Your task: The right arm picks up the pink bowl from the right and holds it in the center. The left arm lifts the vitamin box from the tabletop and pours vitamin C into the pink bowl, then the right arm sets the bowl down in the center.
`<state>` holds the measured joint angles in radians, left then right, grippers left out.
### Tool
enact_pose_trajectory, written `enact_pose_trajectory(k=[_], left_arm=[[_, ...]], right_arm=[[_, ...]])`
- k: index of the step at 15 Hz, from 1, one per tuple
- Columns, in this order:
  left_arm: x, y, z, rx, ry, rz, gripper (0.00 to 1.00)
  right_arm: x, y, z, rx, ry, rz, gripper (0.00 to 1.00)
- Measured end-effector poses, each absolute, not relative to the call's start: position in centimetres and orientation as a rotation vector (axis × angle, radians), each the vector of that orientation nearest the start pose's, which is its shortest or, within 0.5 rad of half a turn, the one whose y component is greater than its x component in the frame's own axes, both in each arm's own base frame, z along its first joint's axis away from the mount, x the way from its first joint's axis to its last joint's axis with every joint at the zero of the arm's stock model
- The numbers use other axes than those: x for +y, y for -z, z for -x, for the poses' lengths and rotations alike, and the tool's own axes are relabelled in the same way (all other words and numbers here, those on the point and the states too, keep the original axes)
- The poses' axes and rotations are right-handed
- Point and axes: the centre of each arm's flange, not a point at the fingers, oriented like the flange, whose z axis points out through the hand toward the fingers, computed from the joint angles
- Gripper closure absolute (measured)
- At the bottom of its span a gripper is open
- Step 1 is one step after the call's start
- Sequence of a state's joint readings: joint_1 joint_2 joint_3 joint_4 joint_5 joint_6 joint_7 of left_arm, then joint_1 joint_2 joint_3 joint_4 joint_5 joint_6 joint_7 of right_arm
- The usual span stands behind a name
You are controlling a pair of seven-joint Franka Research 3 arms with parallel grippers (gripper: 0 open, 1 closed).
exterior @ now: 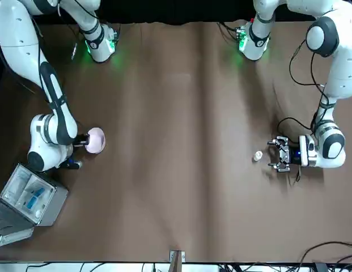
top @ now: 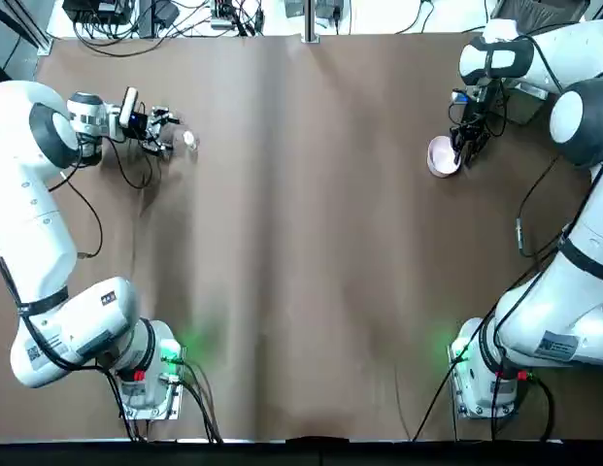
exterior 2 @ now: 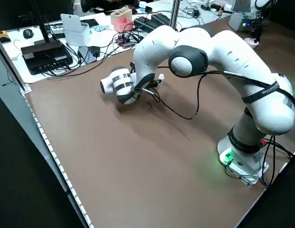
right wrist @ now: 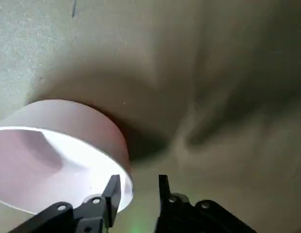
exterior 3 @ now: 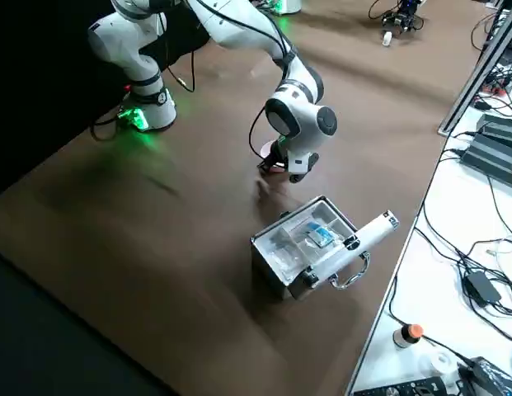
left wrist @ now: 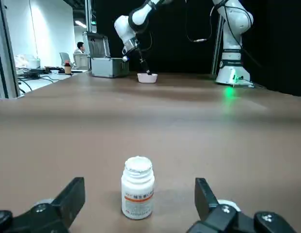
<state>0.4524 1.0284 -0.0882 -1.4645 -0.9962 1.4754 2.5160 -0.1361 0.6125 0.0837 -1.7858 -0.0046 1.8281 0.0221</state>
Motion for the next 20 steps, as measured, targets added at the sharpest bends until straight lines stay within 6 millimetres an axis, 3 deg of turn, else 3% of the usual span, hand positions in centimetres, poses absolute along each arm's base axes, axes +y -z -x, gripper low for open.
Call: enact_pose_trajectory(k=[3,4,6,8,15,17,18,20], left_arm=[[12.9,-6.2,-60.4,-1.398,-1.012,-1.296,0.0],[12.7,-5.8,-60.3,-1.402,-1.01,-1.3,0.0],[12.3,-5.4,-60.3,-1.406,-1.007,-1.299,0.0],[11.7,-5.3,-60.5,-1.411,-0.999,-1.291,0.0],[10.8,-5.2,-60.6,-1.419,-0.989,-1.28,0.01],[10.5,-5.2,-60.7,-1.422,-0.986,-1.276,0.05],[10.4,-5.2,-60.7,-1.423,-0.985,-1.275,0.15],[10.2,-5.2,-60.8,-1.426,-0.984,-1.272,0.18]], right_arm=[[-3.2,-18.1,-58.3,0.109,-0.892,2.954,0.65],[-3.2,-18.1,-58.3,0.114,-0.896,2.953,0.73],[-3.2,-18.1,-58.2,0.116,-0.899,2.952,0.77],[-3.2,-18.3,-58.3,0.122,-0.911,2.948,0.97],[-3.1,-19.9,-59.5,0.176,-0.884,2.964,0.98],[-2.1,-21.8,-60.6,0.209,-0.897,2.971,0.98],[-1.0,-23.3,-61.4,0.202,-0.893,2.974,0.98],[2.4,-26.4,-62.9,0.224,-0.871,2.943,0.98]])
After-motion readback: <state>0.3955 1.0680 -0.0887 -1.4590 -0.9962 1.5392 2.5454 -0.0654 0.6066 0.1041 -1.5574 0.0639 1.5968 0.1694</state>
